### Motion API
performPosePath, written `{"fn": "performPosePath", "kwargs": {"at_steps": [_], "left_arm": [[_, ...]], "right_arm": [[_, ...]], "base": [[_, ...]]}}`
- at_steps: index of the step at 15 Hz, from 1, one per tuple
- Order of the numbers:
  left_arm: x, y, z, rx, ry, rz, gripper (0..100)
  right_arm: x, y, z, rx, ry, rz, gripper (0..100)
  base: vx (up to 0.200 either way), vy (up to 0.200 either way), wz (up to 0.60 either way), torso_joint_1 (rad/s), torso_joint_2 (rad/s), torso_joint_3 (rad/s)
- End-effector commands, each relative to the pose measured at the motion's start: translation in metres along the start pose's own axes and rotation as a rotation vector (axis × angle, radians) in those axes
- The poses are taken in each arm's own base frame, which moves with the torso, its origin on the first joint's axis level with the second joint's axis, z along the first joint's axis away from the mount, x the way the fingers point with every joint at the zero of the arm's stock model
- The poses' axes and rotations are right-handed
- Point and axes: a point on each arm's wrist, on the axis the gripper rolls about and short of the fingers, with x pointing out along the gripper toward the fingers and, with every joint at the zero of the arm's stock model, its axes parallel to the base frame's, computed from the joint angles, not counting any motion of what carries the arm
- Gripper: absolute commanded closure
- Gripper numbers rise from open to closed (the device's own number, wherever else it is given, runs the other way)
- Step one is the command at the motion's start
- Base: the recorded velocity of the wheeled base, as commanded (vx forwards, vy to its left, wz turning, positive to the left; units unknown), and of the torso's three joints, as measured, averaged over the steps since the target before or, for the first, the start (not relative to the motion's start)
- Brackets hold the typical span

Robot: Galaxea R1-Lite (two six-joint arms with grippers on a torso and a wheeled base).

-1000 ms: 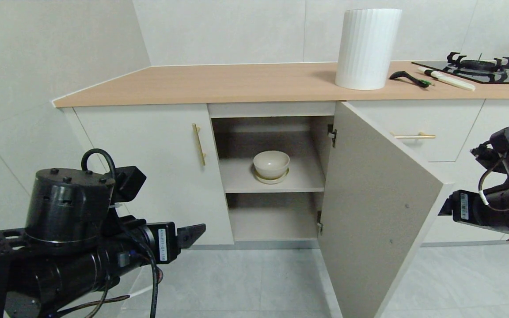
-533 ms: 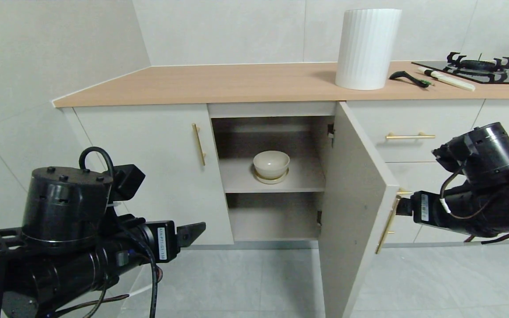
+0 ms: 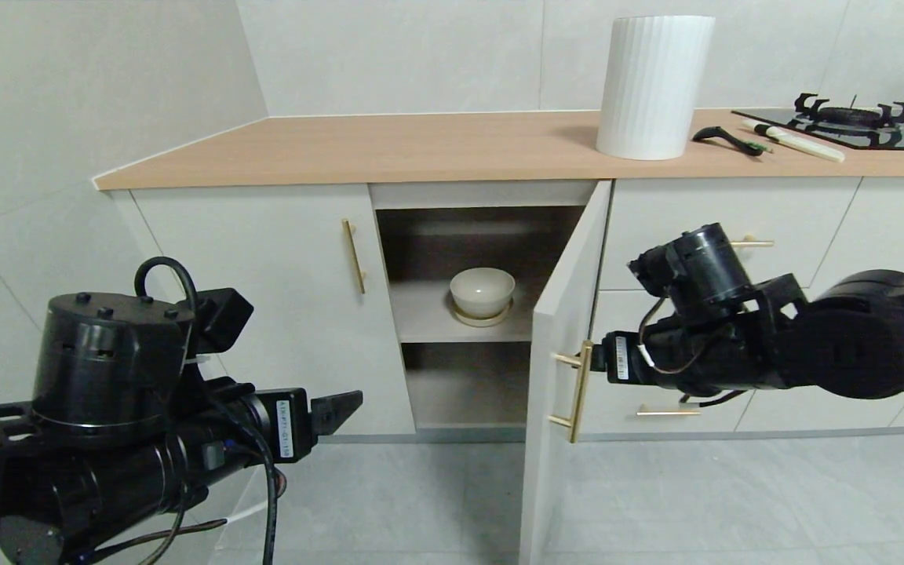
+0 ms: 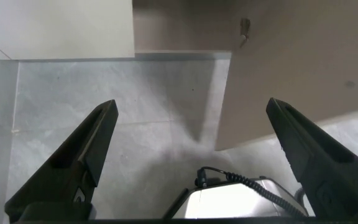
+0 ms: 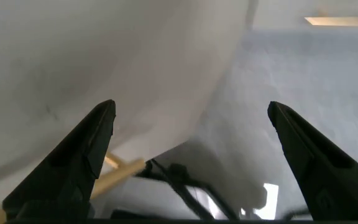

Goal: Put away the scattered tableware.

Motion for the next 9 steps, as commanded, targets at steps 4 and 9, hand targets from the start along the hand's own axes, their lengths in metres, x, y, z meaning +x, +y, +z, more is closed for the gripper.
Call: {"fn": "performPosePath", "kwargs": {"at_steps": [4,9], "left_arm": [[-0.001,0.000,0.001,-0.001,-0.010,0.007,0],[0.000,0.000,0.000,0.000,-0.005,0.009,0]], "right_arm": [[0.052,0.022,0.003,-0.049,0.030,0.023,0],[0.071,0.025,0.000,-0.051,0.019,0.028,0]], "base": [[0.000,0.000,0.00,0.000,0.00,0.000],[0.000,0.000,0.00,0.000,0.00,0.000]]}}
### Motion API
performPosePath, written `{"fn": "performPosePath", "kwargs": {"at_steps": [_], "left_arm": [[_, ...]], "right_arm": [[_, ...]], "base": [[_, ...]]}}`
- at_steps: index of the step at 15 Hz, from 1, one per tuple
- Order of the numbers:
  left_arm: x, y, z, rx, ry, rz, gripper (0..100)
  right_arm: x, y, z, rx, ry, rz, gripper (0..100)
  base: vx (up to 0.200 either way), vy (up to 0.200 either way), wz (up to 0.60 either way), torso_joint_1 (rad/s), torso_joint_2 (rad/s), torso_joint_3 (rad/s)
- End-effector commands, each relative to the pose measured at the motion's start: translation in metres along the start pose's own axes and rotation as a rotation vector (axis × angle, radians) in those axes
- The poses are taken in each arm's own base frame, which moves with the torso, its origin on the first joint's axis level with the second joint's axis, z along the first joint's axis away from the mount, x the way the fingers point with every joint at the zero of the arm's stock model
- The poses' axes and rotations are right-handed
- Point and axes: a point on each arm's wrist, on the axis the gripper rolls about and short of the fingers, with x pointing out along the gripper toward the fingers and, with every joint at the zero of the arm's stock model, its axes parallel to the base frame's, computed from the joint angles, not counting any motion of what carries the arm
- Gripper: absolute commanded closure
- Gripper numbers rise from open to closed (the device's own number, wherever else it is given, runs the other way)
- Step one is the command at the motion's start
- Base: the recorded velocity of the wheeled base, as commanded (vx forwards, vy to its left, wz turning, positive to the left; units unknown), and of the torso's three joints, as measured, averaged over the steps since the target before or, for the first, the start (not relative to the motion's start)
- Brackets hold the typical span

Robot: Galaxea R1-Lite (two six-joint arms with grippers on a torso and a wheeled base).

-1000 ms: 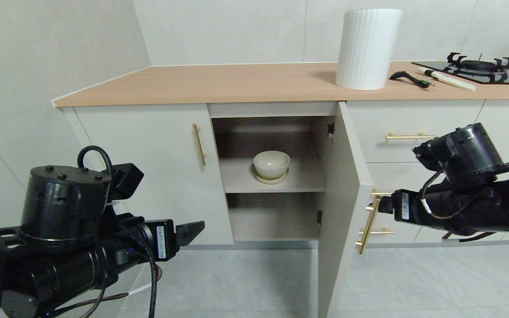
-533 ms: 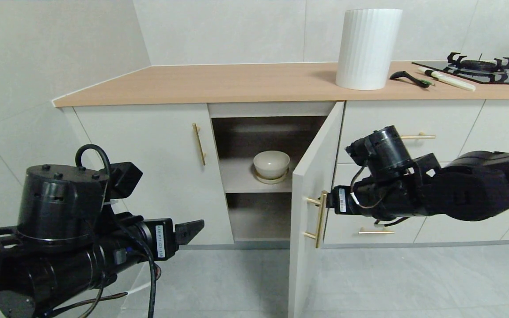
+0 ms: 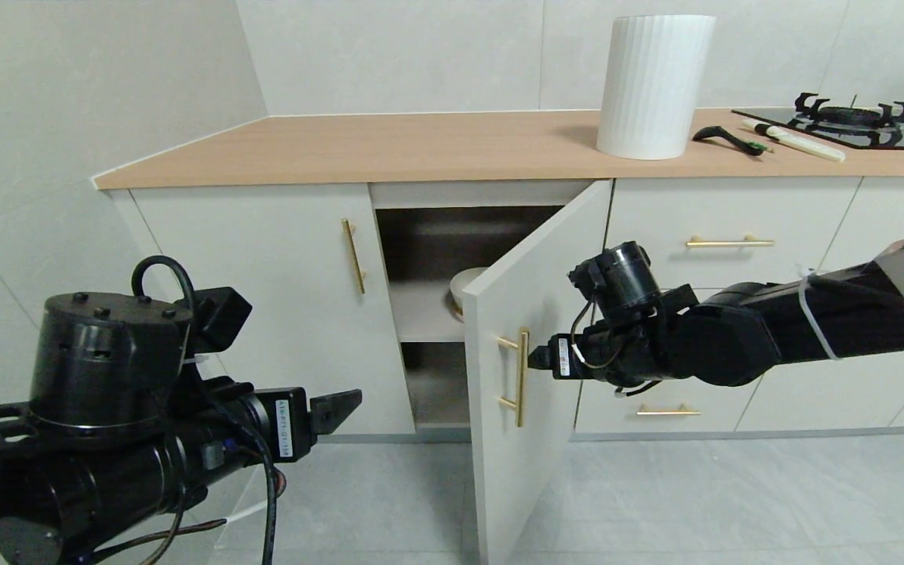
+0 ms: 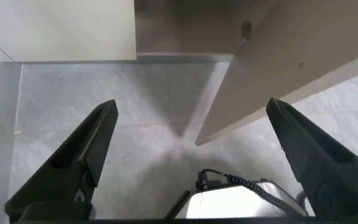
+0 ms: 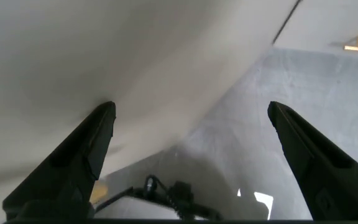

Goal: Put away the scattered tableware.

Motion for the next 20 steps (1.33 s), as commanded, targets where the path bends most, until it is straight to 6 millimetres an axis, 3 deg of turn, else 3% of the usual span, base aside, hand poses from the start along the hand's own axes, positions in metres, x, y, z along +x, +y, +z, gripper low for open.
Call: {"fn": "performPosePath", "kwargs": {"at_steps": [1,4,10,12,18,20], "left_arm": [[0.001,0.000,-0.001,0.004,0.007,0.003,0],[0.001,0.001,-0.002,0.024,0.011,0.004,0],[0.002,0.001,-0.002,0.022,0.013,0.007,0],[0.002,0.000,-0.001,0.021,0.009,0.005,0],[0.000,0.001,-0.001,0.019,0.004,0.003,0],[0.001,0.001,-0.001,0.020,0.005,0.004,0]], "right_arm": [[0.013,0.000,-0.004,0.002,-0.002,-0.001,0],[0.022,0.002,-0.003,0.020,-0.042,0.015,0],[0.039,0.004,-0.003,0.064,-0.116,0.039,0],[0.042,0.004,-0.003,0.079,-0.132,0.044,0],[0.059,0.006,0.017,0.253,-0.206,0.050,0],[0.073,0.003,0.027,0.343,-0.245,0.046,0]], "base": [[0.000,0.000,0.00,0.000,0.00,0.000],[0.000,0.000,0.00,0.000,0.00,0.000],[0.200,0.000,0.00,0.001,0.00,0.000],[0.000,0.000,0.00,0.000,0.00,0.000],[0.000,0.000,0.00,0.000,0.00,0.000],[0.000,0.000,0.00,0.000,0.00,0.000]]}}
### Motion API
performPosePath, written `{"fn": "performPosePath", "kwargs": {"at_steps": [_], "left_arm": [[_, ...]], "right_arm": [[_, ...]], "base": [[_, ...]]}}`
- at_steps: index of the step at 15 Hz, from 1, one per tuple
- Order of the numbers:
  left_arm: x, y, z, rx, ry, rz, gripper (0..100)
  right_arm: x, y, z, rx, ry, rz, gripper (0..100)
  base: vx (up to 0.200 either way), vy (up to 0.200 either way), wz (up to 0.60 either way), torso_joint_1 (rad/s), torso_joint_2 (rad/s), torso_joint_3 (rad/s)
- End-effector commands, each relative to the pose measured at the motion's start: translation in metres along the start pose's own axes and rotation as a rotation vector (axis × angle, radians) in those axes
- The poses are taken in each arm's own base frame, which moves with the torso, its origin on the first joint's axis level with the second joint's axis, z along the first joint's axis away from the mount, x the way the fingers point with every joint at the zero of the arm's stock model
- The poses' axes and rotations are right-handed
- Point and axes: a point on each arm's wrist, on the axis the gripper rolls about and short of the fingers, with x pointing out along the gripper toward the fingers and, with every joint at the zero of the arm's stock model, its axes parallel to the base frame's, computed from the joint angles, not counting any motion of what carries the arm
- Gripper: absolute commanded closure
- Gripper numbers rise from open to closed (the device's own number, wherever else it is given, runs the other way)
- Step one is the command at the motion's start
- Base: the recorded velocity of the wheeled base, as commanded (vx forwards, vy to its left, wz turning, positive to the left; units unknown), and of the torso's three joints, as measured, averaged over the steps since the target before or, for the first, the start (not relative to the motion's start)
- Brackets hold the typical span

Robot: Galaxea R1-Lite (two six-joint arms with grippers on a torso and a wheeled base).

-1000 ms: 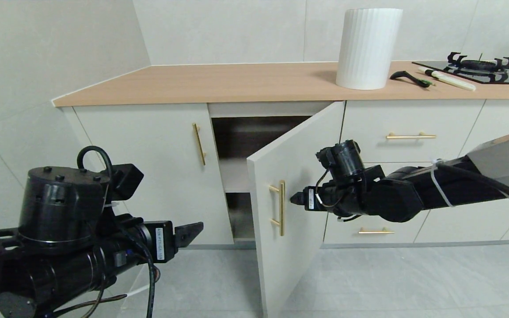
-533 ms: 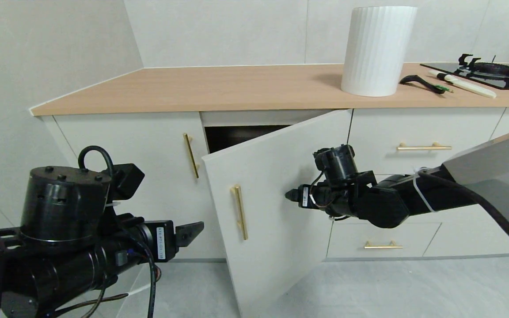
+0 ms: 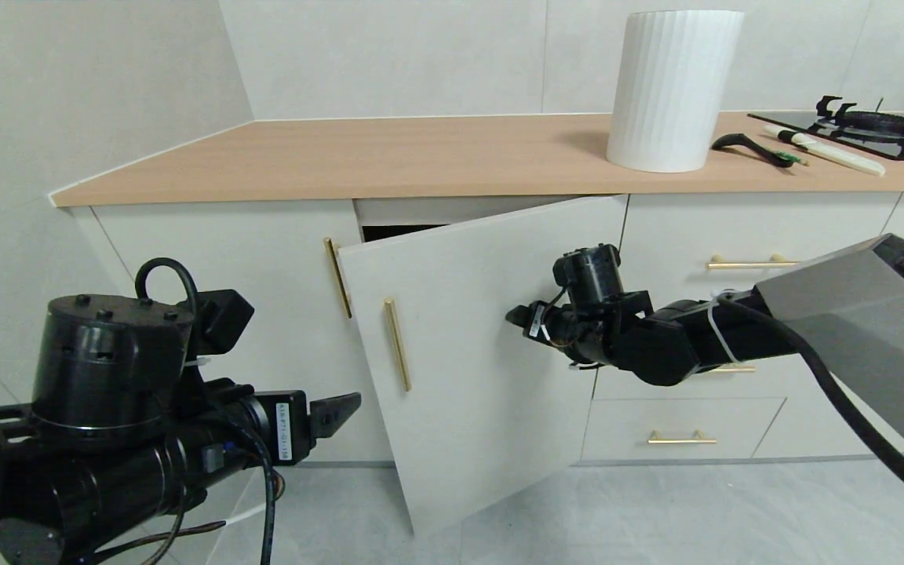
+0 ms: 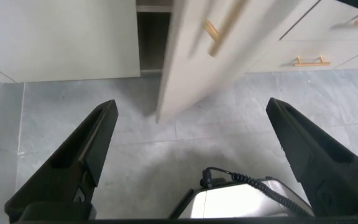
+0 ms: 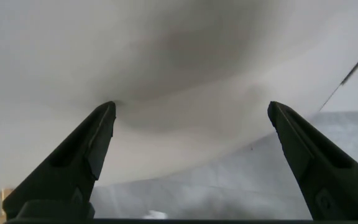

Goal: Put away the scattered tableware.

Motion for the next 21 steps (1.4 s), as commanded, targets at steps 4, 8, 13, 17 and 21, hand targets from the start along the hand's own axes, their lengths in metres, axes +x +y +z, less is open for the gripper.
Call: {"fn": "performPosePath", "kwargs": {"at_steps": [4,8,13,17,21], "left_arm": [[0.001,0.000,0.000,0.000,0.001,0.001,0],[0.001,0.000,0.000,0.000,0.003,0.002,0],[0.001,0.000,0.000,0.001,0.004,0.002,0],[0.001,0.000,0.000,0.001,0.004,0.002,0],[0.001,0.000,0.000,0.001,0.004,0.002,0]], "right_arm": [[0.037,-0.010,0.009,0.086,-0.107,-0.069,0],[0.055,-0.015,0.014,0.105,-0.189,-0.129,0],[0.066,-0.019,0.017,0.116,-0.235,-0.160,0],[0.066,-0.019,0.018,0.118,-0.239,-0.160,0],[0.050,-0.018,0.019,0.106,-0.207,-0.162,0]], "base": [[0.000,0.000,0.00,0.000,0.00,0.000],[0.000,0.000,0.00,0.000,0.00,0.000],[0.000,0.000,0.00,0.000,0.00,0.000],[0.000,0.000,0.00,0.000,0.00,0.000],[0.000,0.000,0.00,0.000,0.00,0.000]]}}
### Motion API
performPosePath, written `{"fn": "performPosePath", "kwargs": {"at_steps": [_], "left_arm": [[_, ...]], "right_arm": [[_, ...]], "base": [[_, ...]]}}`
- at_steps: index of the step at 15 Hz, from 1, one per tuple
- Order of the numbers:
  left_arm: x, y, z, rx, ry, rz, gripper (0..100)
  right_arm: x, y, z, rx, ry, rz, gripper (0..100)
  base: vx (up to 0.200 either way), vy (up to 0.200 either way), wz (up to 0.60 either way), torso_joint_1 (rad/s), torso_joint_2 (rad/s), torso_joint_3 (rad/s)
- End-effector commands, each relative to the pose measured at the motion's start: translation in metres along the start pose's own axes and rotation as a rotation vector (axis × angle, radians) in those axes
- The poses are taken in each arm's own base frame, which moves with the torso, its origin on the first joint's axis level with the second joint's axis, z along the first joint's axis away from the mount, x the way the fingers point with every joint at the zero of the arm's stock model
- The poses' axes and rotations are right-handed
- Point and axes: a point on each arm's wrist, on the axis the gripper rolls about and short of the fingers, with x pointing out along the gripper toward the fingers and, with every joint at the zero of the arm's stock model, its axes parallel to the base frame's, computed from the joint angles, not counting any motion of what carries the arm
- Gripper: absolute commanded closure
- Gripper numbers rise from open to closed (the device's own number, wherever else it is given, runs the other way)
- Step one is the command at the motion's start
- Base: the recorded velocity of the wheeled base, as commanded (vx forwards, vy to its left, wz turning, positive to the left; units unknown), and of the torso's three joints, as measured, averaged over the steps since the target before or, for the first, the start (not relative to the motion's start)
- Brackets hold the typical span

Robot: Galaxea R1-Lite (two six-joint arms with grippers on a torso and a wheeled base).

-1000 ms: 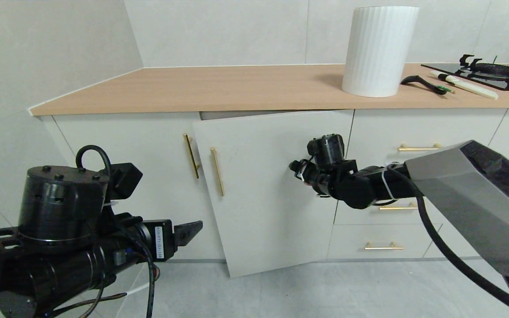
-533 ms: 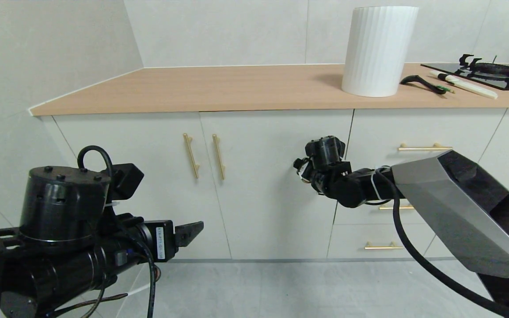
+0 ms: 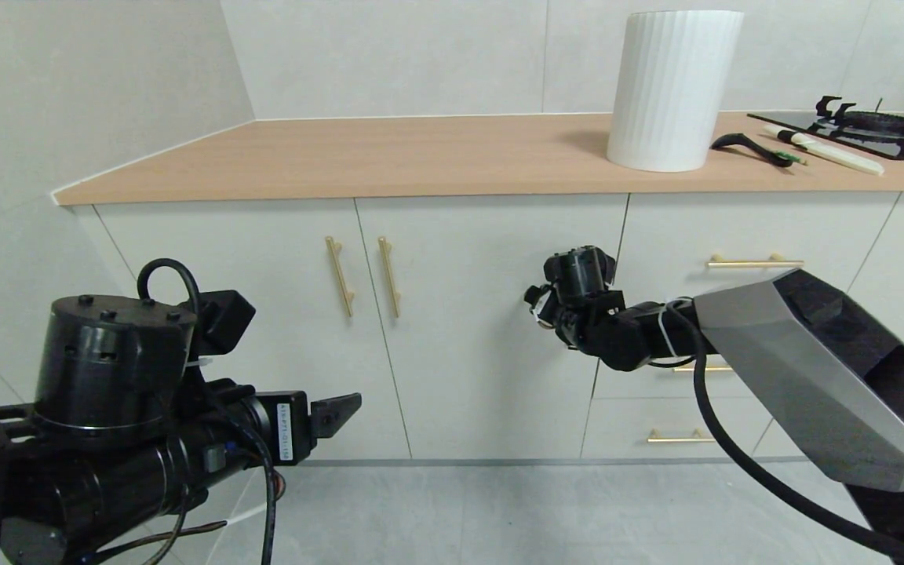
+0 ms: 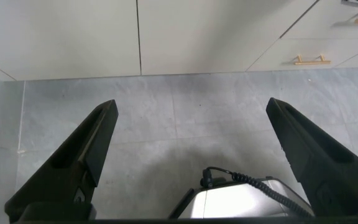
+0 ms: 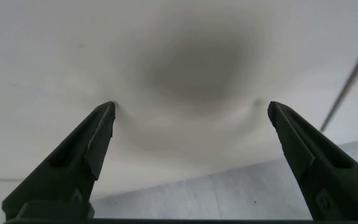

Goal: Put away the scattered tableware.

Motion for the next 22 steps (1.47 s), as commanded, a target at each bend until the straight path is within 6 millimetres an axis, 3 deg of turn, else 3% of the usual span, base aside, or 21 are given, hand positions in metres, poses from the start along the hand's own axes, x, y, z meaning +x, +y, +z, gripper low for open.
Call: {"fn": "performPosePath", "kwargs": {"at_steps": [1,7,9,12,15,17,19,22], "left_arm": [[0.000,0.000,0.000,0.000,0.001,0.001,0],[0.000,0.000,0.000,-0.001,-0.002,0.000,0],[-0.002,0.000,0.001,-0.003,-0.009,-0.003,0],[-0.015,0.005,0.008,-0.020,-0.062,-0.011,0],[-0.054,0.015,0.018,-0.023,-0.191,-0.035,0],[-0.082,0.025,0.013,-0.031,-0.268,-0.057,0],[-0.123,0.048,-0.007,0.013,-0.394,-0.027,0],[-0.167,0.067,-0.032,0.023,-0.575,-0.002,0]], "right_arm": [[-0.021,0.001,0.006,-0.013,0.041,0.021,0],[-0.102,-0.013,0.021,-0.098,0.307,0.234,0],[-0.115,-0.013,0.030,-0.118,0.290,0.246,0],[-0.168,-0.022,0.058,-0.143,0.239,0.278,0],[-0.236,-0.039,0.093,-0.189,0.079,0.260,0],[-0.276,-0.056,0.106,-0.212,-0.018,0.227,0],[-0.335,-0.091,0.113,-0.264,-0.153,0.206,0],[-0.421,-0.149,0.114,-0.364,-0.370,0.248,0]], "base": [[0.000,0.000,0.00,0.000,0.00,0.000],[0.000,0.000,0.00,0.000,0.00,0.000],[0.000,0.000,0.00,0.000,0.00,0.000],[0.000,0.000,0.00,0.000,0.00,0.000],[0.000,0.000,0.00,0.000,0.00,0.000],[0.000,0.000,0.00,0.000,0.00,0.000],[0.000,0.000,0.00,0.000,0.00,0.000],[0.000,0.000,0.00,0.000,0.00,0.000]]}}
